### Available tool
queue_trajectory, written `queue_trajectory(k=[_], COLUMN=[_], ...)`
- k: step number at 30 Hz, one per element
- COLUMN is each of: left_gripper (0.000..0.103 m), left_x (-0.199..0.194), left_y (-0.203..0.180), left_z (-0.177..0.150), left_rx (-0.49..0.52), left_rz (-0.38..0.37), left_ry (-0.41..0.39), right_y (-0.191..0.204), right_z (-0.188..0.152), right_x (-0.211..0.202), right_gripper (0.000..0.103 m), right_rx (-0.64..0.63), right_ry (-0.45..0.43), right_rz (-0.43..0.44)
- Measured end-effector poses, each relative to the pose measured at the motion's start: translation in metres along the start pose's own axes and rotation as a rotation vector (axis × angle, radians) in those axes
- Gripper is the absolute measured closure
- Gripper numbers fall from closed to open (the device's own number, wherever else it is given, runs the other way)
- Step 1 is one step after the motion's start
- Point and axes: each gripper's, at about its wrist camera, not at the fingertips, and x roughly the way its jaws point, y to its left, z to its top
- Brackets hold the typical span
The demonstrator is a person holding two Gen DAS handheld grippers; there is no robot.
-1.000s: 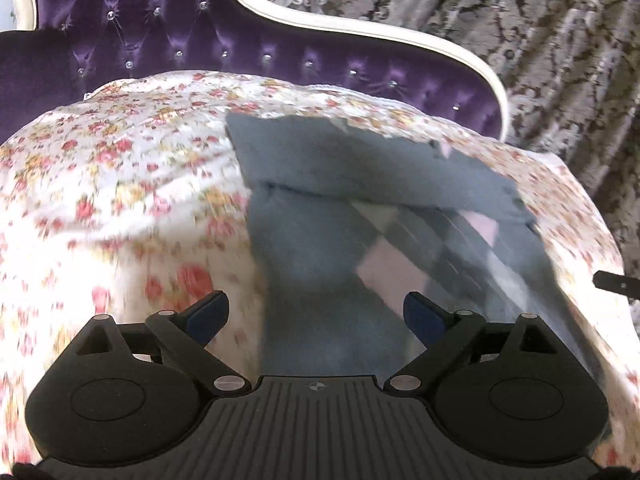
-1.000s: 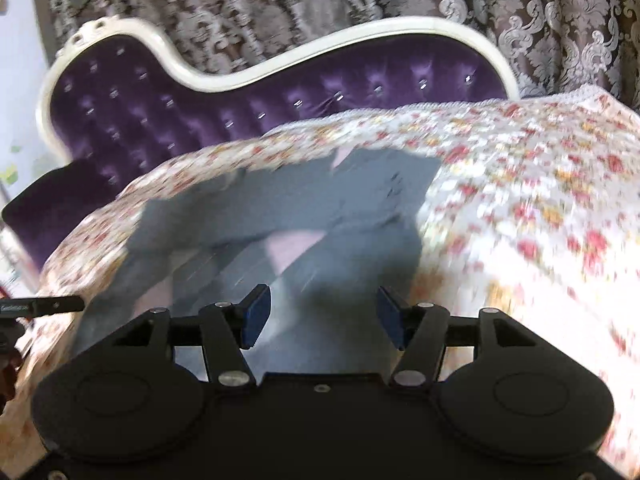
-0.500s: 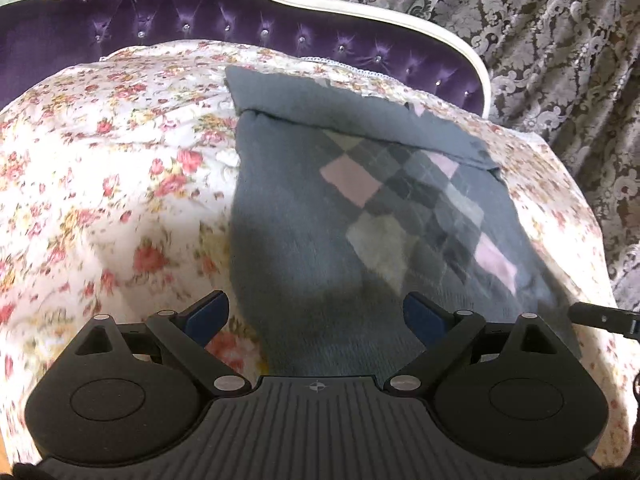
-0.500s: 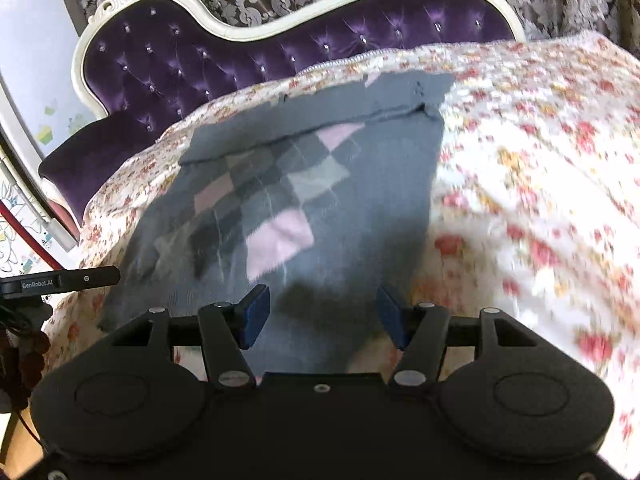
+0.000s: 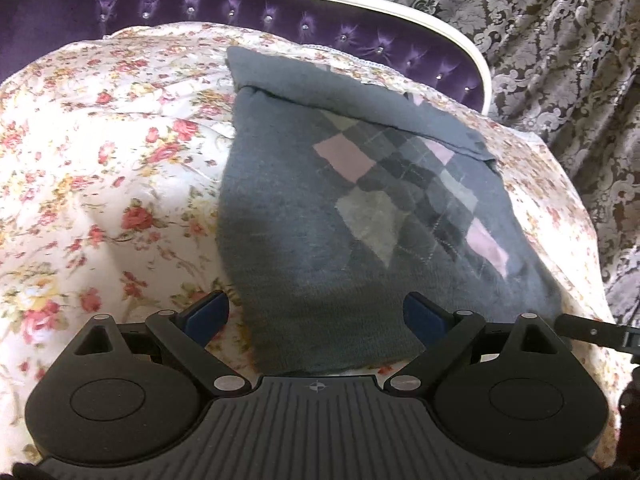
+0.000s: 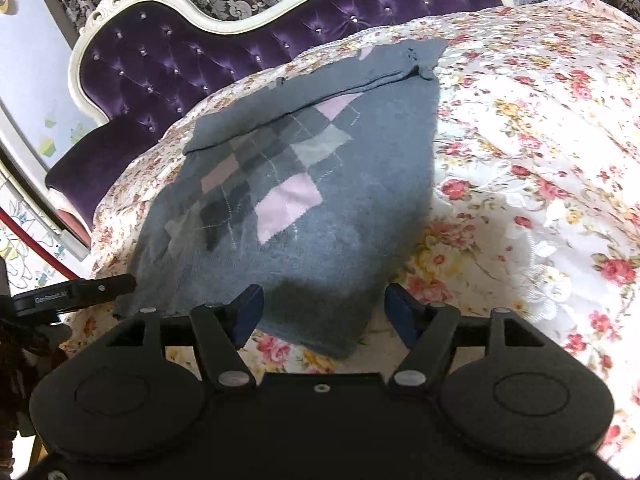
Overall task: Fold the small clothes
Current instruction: 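Fold the hem with the right tool up over toward the collar, then grasp the folded sweater edge with the left tool while the right tool grips it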
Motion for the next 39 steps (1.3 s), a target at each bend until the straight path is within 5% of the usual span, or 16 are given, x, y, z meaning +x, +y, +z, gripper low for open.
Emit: queue_trajectory(k=[15, 18, 20, 33, 36, 37, 39], left_gripper=[0.010, 0.020, 0.035, 0.062, 0.089, 0.099, 0.099], left_x=[0.003, 0.004, 0.003, -0.002, 0.001, 0.001, -0.001], left_y=[0.002, 0.004, 0.005, 0.017, 0.018, 0.020, 0.024], left_z=[-0.005, -0.004, -0.004, -0.006, -0.007, -0.007, -0.008], left_rx=[-0.050, -0.062, -0.069, -0.131, -0.132, -0.141, -0.167], left_rz=[-0.129, -0.130, -0.124, -0.084, -0.043, -0.053, -0.084], left_ry=[-0.006, -0.008, -0.013, -0.035, -0.039, -0.039, -0.054], right_y=[-0.001, -0.001, 0.000, 0.001, 0.000, 0.000, -0.002], right_z=[-0.001, -0.002, -0.002, -0.005, -0.007, -0.008, -0.009], right_x=[0.005, 0.005, 0.005, 0.007, 0.008, 0.009, 0.009], right_gripper=[0.027, 0.027, 0.028, 0.057, 0.087, 0.087, 0.090], right_rx=[0.036, 0.033, 0.030, 0.037, 0.036, 0.039, 0.056], right_ry=[-0.016, -0.015, -0.016, -0.005, 0.005, 0.008, -0.001], right_rz=[0.063, 0.068, 0.071, 0.079, 0.063, 0.060, 0.065])
